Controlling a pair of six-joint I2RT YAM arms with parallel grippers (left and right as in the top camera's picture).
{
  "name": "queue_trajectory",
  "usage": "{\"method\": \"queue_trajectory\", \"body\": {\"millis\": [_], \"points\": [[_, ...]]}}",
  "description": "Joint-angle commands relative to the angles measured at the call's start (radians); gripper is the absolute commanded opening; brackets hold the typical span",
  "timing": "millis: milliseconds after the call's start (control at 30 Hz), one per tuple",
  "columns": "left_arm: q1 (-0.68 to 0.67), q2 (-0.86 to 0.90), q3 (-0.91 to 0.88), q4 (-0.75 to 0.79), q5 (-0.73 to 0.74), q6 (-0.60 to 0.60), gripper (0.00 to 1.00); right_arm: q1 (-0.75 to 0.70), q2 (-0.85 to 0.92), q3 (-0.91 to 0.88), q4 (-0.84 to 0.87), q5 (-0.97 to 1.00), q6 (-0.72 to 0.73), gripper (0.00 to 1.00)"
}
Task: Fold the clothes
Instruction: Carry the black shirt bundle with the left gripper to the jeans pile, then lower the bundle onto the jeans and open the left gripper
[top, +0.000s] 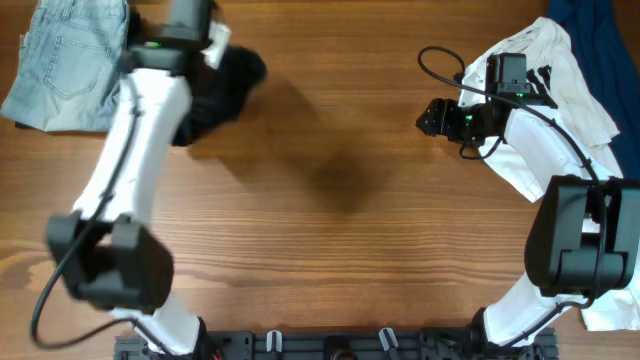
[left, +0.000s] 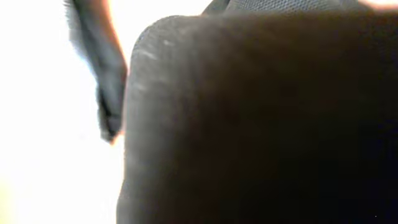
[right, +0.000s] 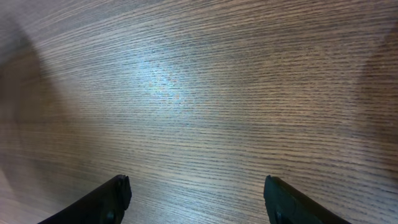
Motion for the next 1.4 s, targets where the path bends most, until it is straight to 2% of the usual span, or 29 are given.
{"method": "queue_trajectory", "body": {"millis": [0, 100, 300, 567, 700, 867, 1067, 1100, 1133, 1167, 1367], "points": [[0.124, -0.086, 0.056, 0.064, -0.037, 0.057, 0.04, 0.006, -0.031, 0.023, 0.003, 0.007, -0.02, 0.73], [0.235, -0.098, 0.061, 0.179, -0.096, 0.057, 0.04, 0.006, -0.031, 0.023, 0.001, 0.006, -0.018, 0.74], [0.438, -0.074, 0.061, 0.411, -0.095, 0.057, 0.04, 0.006, -0.031, 0.023, -0.004, 0.006, -0.018, 0.74], [0.602, 0.107, 0.061, 0.771, -0.092, 0.059, 0.04, 0.01, -0.031, 0.023, -0.011, 0.006, -0.018, 0.74], [0.605, 0.227, 0.061, 0.853, -0.051, 0.048, 0.04, 0.01, -0.031, 0.023, -0.01, 0.006, -0.019, 0.73], [0.557, 0.344, 0.061, 0.864, 0.026, -0.061, 0.04, 0.01, -0.031, 0.023, -0.01, 0.006, -0.018, 0.73], [0.445, 0.355, 0.061, 0.83, 0.09, -0.125, 0.04, 0.01, -0.031, 0.023, -0.01, 0.006, -0.014, 0.73], [0.424, 0.363, 0.061, 0.826, 0.09, -0.125, 0.11, 0.01, -0.031, 0.023, -0.01, 0.006, -0.014, 0.73], [0.41, 0.368, 0.061, 0.814, 0.089, -0.125, 0.39, 0.01, -0.031, 0.023, -0.01, 0.006, -0.013, 0.73], [0.401, 0.369, 0.061, 0.804, 0.089, -0.124, 1.0, 0.01, -0.031, 0.023, -0.011, 0.006, -0.013, 0.74], [0.387, 0.28, 0.061, 0.743, 0.089, -0.124, 1.0, 0.01, -0.031, 0.023, -0.014, 0.006, -0.013, 0.74]]}}
